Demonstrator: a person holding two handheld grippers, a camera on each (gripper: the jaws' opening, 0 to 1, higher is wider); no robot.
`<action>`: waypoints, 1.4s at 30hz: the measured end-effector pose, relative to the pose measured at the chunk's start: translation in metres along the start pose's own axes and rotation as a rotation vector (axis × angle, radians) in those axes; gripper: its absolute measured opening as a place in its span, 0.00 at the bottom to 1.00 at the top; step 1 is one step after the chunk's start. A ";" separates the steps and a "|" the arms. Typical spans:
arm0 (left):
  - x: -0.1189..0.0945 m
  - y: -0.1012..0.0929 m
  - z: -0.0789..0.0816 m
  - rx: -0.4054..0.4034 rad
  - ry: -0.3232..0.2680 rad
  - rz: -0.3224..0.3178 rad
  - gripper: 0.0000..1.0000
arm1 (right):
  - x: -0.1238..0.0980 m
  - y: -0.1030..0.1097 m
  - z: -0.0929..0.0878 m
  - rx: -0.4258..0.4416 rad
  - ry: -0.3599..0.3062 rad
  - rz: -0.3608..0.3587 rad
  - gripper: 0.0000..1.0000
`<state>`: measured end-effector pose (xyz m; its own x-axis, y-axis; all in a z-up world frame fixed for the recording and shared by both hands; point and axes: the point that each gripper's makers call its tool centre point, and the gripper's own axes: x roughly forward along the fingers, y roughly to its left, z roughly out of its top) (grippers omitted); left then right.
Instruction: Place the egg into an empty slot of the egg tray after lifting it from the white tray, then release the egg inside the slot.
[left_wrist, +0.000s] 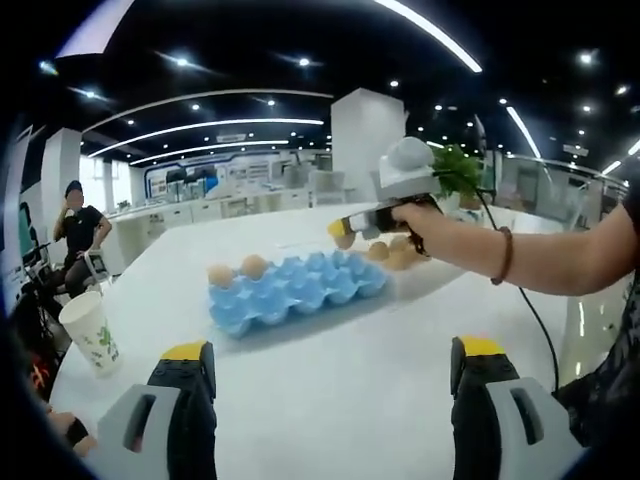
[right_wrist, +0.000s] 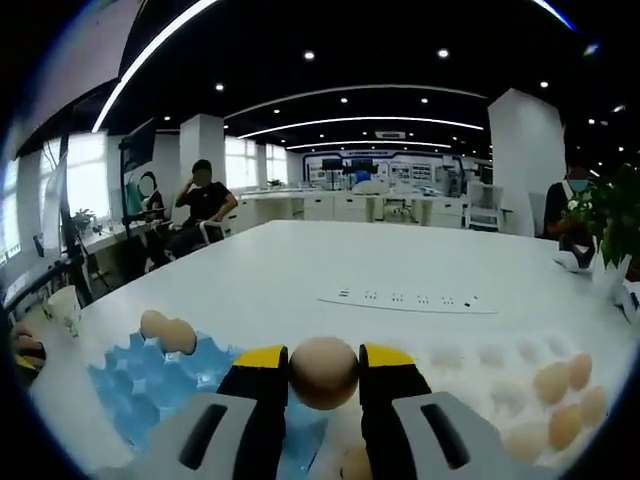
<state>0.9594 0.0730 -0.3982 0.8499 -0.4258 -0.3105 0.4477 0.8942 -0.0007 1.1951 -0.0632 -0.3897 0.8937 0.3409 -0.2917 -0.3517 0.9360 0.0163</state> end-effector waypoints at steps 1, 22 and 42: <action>0.000 0.001 0.000 0.000 0.002 0.001 1.00 | 0.001 0.004 0.000 -0.006 -0.001 0.008 0.28; 0.013 0.006 -0.006 -0.007 0.038 -0.034 1.00 | 0.021 0.063 0.000 -0.038 -0.005 0.168 0.28; 0.022 -0.001 -0.003 -0.015 0.035 -0.062 1.00 | 0.039 0.101 -0.003 -0.117 0.002 0.270 0.28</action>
<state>0.9766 0.0632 -0.4081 0.8103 -0.4756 -0.3423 0.4949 0.8683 -0.0347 1.1935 0.0444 -0.4028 0.7628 0.5760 -0.2938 -0.6067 0.7948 -0.0170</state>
